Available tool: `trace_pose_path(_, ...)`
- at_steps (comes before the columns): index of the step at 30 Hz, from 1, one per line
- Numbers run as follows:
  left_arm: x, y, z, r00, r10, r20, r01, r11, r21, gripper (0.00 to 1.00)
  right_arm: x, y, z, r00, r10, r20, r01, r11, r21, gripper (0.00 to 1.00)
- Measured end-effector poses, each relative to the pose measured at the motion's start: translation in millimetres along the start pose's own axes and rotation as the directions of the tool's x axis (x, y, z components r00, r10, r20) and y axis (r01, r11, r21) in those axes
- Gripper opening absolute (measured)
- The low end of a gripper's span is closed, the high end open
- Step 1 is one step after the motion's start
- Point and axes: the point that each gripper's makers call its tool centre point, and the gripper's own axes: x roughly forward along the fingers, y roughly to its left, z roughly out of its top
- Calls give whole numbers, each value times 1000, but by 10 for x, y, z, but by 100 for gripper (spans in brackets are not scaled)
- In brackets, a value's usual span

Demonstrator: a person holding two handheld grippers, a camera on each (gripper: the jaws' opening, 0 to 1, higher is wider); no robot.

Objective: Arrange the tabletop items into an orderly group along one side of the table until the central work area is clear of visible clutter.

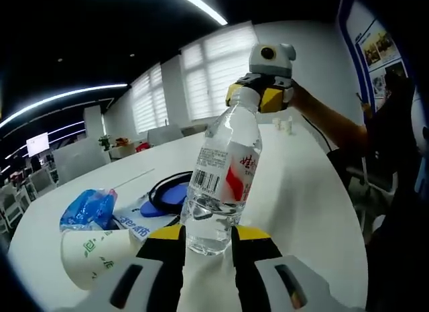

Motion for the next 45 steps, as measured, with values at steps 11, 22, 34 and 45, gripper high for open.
trace_pose_path(11, 25, -72, -10, 1000, 3, -7, -3, 1000, 1, 26, 75, -19, 71, 1000, 27, -13, -28, 999, -16, 18)
trace_pose_path(22, 34, -56, -45, 999, 17, -30, -16, 1000, 15, 26, 178, -26, 134, 998, 56, -24, -57, 998, -25, 18)
trace_pose_path(34, 26, 53, -105, 998, 36, -57, -34, 999, 27, 26, 346, -102, 205, 995, 93, -41, -95, 995, -32, 18)
trace_pose_path(45, 14, 113, -149, 997, 38, -65, -37, 999, 24, 27, 423, -248, 191, 994, 104, -32, -103, 994, 31, 0)
